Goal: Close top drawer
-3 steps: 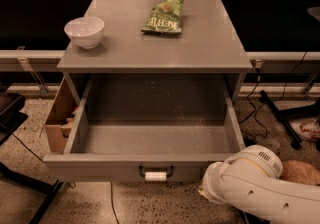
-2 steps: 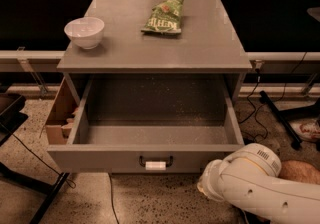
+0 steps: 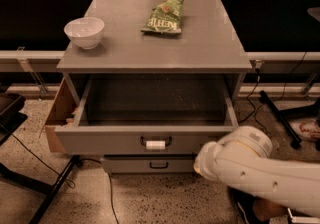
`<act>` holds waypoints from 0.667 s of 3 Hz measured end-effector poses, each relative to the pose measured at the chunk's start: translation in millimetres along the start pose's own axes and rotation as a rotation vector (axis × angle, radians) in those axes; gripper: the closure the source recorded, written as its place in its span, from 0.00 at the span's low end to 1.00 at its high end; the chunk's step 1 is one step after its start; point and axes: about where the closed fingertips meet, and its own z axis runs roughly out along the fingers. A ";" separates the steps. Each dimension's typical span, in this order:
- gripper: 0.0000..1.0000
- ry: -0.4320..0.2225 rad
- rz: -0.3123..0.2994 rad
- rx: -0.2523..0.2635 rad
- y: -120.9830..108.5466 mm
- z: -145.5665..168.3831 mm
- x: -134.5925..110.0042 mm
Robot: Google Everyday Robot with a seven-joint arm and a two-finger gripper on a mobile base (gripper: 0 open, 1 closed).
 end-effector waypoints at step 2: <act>1.00 -0.032 -0.108 0.086 -65.8 12.6 -29.0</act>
Offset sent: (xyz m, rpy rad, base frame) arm 0.2152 0.0247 0.0692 -0.1076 -0.2952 0.2489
